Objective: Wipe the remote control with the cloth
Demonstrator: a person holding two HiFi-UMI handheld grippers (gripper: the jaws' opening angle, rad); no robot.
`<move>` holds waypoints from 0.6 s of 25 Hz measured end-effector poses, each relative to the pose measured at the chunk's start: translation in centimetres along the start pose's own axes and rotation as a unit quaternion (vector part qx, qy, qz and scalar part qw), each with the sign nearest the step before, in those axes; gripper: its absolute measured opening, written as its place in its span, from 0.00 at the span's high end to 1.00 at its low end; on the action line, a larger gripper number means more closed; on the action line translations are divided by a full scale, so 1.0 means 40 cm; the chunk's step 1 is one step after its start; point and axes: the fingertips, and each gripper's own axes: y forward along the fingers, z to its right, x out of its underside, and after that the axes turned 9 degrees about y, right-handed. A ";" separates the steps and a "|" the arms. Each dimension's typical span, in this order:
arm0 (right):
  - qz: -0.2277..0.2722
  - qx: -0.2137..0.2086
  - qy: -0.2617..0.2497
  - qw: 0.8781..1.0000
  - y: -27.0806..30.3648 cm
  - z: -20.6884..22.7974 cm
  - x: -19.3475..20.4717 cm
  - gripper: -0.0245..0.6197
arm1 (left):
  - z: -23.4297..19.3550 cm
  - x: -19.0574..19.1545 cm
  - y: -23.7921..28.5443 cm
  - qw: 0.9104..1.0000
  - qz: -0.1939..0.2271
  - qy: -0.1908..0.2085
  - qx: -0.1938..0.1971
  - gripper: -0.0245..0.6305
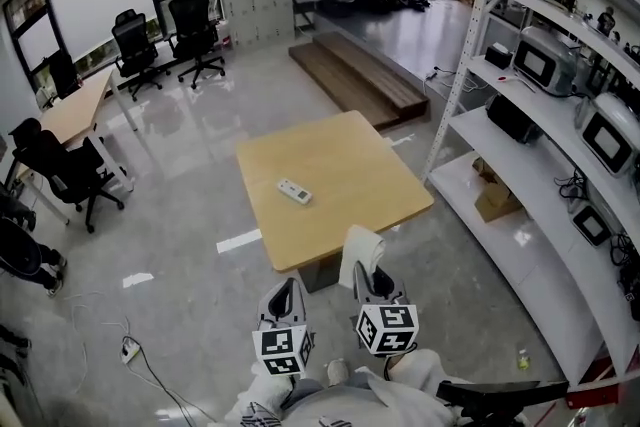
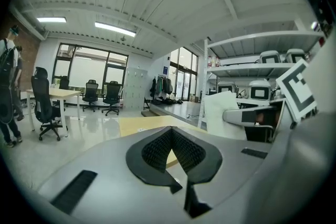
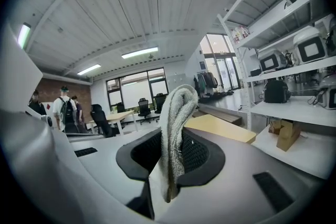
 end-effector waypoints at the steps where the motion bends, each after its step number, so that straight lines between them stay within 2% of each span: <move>1: -0.002 -0.001 0.001 1.000 0.013 0.008 0.001 0.82 | -0.003 0.000 0.013 1.000 -0.001 0.000 -0.002 0.96; 15: -0.017 0.000 0.015 1.000 0.183 0.050 -0.005 0.82 | -0.074 -0.005 0.165 1.000 -0.014 -0.003 -0.016 0.96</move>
